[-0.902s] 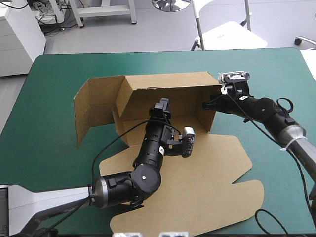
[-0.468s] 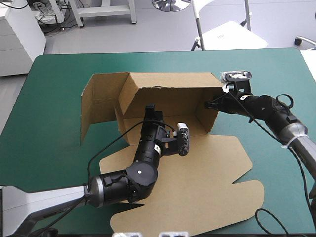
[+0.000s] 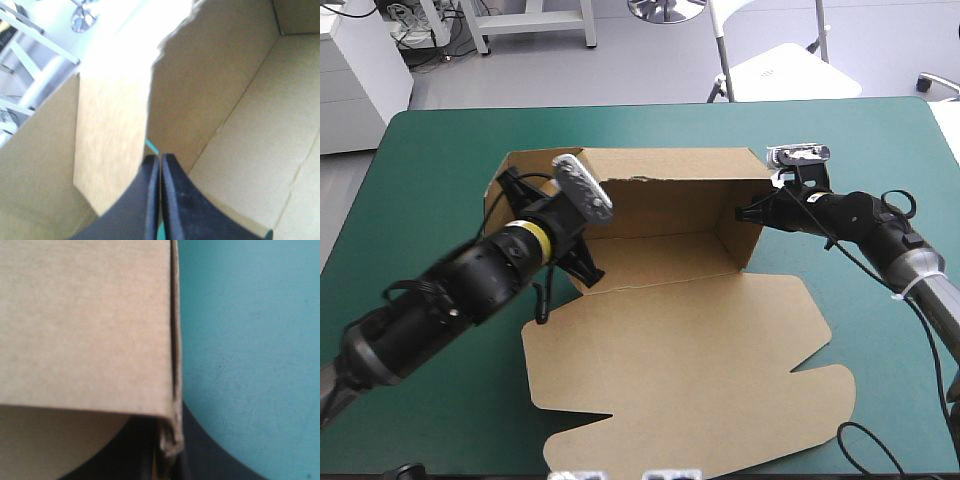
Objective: Fold the box
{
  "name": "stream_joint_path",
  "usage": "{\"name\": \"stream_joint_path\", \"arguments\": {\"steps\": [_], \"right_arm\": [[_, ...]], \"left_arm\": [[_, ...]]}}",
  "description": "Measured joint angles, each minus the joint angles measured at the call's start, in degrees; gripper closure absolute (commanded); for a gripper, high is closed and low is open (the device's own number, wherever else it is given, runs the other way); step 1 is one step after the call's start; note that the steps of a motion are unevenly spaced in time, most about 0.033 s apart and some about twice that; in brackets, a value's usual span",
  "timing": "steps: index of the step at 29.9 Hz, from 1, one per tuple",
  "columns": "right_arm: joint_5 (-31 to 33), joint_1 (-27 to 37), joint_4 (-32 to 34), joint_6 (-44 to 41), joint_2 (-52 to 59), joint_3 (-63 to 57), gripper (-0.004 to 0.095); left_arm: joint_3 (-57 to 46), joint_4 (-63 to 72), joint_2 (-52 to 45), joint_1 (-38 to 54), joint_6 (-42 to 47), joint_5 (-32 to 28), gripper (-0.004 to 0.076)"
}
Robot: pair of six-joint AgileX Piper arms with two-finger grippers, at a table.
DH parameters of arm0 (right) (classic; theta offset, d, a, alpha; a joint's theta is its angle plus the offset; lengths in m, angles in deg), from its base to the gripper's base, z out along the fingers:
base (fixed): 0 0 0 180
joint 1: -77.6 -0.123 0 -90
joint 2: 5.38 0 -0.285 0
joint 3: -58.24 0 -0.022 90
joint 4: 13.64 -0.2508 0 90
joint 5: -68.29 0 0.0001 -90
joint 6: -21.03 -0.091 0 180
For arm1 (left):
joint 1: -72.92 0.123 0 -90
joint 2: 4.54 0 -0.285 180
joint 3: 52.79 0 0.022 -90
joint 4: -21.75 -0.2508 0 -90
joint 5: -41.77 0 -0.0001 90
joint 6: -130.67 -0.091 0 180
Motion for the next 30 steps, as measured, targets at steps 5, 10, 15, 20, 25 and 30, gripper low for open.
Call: {"name": "stream_joint_path", "arguments": {"steps": [5,10,15,20,25,30], "right_arm": [[0.1,0.1,0.9,-1.4,0.0,0.0,0.0925],[0.3,0.1,1.9,-2.4,0.0,0.0,0.0925],[0.5,0.1,2.1,-2.8,0.0,0.1,0.0925],[0.9,0.1,2.3,-2.8,0.0,0.1,0.0925],[1.4,0.1,2.4,-3.0,0.1,0.1,0.0925],[1.7,0.1,2.6,-4.1,0.1,0.1,0.0925]], "left_arm": [[0.1,21.9,-5.7,16.9,-14.6,2.4,0.0724],[0.1,41.1,-10.6,38.4,-30.5,6.7,0.0724],[-0.1,58.6,-12.7,57.3,-42.3,10.5,0.0724],[-2.3,67.5,-12.4,67.8,-48.3,10.6,0.0724],[-5.0,68.1,-10.3,69.5,-49.4,10.0,0.0723],[-5.7,68.2,-7.6,69.5,-49.8,8.3,0.0723]]}}
